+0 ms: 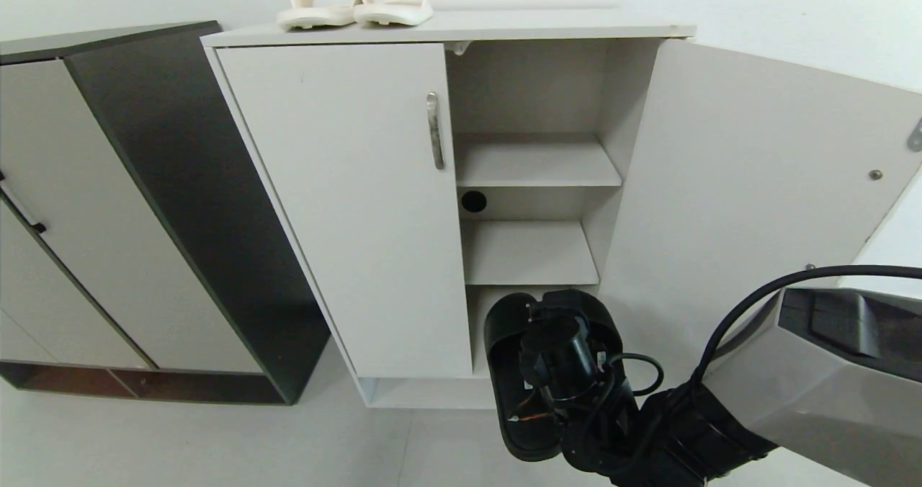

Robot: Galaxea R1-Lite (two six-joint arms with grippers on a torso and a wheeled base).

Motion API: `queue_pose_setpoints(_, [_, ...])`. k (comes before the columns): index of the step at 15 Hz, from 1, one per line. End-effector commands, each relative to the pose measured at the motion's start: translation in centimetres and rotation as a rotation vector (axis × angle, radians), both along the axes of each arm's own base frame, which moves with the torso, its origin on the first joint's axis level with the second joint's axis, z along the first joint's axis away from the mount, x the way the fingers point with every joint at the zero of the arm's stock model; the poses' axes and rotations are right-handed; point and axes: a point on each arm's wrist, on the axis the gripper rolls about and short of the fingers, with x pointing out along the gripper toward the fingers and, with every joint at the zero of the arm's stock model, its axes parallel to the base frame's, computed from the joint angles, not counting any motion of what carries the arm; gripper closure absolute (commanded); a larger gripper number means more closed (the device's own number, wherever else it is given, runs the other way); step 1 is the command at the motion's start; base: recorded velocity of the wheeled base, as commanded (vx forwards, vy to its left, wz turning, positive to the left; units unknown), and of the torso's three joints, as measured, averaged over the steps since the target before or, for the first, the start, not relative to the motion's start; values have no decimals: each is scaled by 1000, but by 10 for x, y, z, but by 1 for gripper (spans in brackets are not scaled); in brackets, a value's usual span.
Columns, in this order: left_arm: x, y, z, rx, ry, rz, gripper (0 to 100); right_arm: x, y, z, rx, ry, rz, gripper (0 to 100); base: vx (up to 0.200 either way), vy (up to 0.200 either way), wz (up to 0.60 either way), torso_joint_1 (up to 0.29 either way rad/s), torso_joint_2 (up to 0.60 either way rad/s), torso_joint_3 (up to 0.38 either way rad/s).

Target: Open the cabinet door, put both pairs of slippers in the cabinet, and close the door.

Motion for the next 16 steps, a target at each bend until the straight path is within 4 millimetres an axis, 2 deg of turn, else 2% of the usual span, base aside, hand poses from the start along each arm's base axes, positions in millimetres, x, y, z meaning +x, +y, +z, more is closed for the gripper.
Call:
queue_pose_setpoints(1, [0, 0, 0, 0, 0, 0, 100, 0, 0, 0, 1, 0, 1, 100, 0, 0, 0, 2, 2, -193])
queue_pose_setpoints(7, [0, 0, 0, 0, 2, 0, 100, -1, 0, 11, 36, -75, 6, 100, 0, 0, 0, 3, 4, -199])
queue_pose_setpoints(11, [0, 0, 0, 0, 0, 0, 100, -7, -8, 18, 17, -219, 36, 100, 0, 0, 0, 5, 2, -197])
queue_pose_setpoints(13, [0, 0, 0, 0, 0, 0, 100, -4, -14, 17, -14, -286, 25, 100, 0, 0, 0, 0, 2, -200])
queue_pose_setpoints(16, [0, 0, 0, 0, 2, 0, 100, 4, -23, 21, -14, -298, -24, 100, 0, 0, 0, 0, 5, -93])
